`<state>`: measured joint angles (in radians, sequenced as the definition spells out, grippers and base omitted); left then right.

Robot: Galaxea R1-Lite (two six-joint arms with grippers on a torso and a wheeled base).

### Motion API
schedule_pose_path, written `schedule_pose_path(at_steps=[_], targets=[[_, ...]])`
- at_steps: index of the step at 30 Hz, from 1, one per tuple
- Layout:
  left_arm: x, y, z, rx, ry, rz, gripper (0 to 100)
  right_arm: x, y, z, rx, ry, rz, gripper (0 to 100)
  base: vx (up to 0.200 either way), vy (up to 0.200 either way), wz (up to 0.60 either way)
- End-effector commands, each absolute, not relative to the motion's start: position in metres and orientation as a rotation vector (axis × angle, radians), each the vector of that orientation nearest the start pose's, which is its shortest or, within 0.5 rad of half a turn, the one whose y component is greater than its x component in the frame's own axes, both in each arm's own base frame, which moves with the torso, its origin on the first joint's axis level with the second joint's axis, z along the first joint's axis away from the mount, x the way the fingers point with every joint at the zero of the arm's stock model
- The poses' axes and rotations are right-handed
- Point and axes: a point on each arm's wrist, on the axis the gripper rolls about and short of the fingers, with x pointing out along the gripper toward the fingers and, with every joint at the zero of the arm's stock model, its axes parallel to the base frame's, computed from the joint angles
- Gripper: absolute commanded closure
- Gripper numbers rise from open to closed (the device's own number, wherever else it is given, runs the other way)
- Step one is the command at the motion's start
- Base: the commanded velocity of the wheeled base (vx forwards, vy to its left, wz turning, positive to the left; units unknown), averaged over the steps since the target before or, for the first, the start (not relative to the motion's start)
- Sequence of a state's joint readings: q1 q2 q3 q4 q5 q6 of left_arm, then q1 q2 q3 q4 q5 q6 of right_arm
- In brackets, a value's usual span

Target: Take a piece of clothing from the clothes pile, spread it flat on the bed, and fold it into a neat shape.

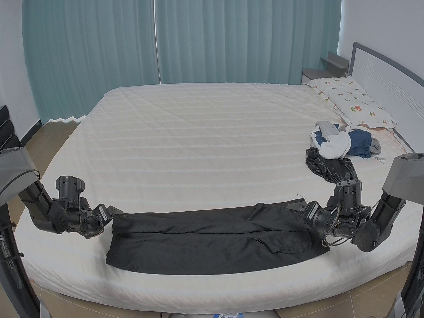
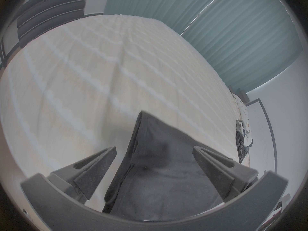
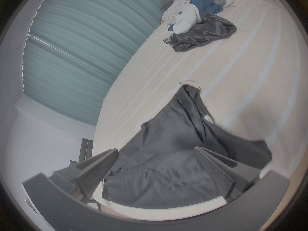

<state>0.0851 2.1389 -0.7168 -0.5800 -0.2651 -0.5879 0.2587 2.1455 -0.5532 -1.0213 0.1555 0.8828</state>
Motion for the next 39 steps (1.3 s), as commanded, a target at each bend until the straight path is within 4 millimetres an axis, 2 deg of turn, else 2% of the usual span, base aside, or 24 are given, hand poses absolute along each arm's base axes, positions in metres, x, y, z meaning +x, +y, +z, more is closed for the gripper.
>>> schedule_pose_path(at_steps=[1, 7, 16, 22, 39], targets=[[0.312, 0.011, 0.02, -0.733, 0.883, 0.081, 0, 0.29, 0.088, 0.024, 0.828, 0.73, 0.099, 0, -0.2, 0.0, 0.0], [0.296, 0.003, 0.013, -0.757, 0.926, 0.099, 0, 0.27, 0.081, 0.016, 0.864, 0.72, 0.085, 0, 0.0, 0.0, 0.0], [0.276, -0.008, 0.0, -0.696, 0.93, 0.124, 0, 0.256, 0.077, 0.007, 0.874, 0.727, 0.077, 0, 0.0, 0.0, 0.0], [0.279, -0.019, -0.019, -0.642, 0.936, 0.155, 0, 0.254, 0.074, 0.006, 0.958, 0.724, 0.045, 0, 0.0, 0.0, 0.0], [0.28, -0.019, -0.023, -0.623, 0.913, 0.194, 0, 0.245, 0.07, -0.008, 0.956, 0.735, 0.029, 0, 0.0, 0.0, 0.0]])
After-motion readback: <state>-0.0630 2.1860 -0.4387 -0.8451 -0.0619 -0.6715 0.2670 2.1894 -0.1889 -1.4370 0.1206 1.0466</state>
